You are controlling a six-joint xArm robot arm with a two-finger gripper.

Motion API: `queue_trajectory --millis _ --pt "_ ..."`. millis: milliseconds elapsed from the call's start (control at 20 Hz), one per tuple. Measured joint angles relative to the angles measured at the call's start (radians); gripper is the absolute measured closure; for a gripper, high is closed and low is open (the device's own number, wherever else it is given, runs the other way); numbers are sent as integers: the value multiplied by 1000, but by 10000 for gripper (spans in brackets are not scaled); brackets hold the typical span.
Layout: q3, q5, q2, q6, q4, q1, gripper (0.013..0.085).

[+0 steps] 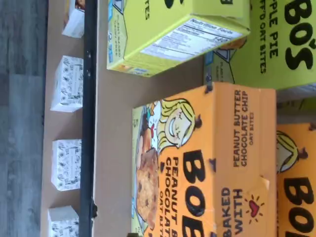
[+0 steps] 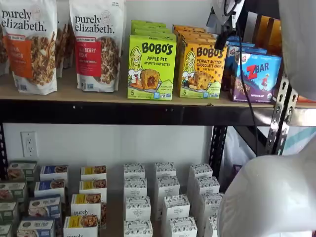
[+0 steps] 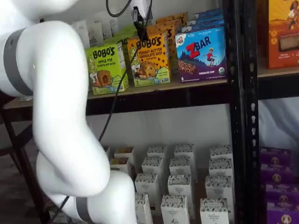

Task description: Pick up the orange box on the top shelf, the fifth box from the left

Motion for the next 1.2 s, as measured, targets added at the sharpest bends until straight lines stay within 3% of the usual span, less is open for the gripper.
queue_trajectory --millis 800,1200 --pt "-96 31 100 5 -36 11 130" --pt "-215 150 196 9 -34 10 130"
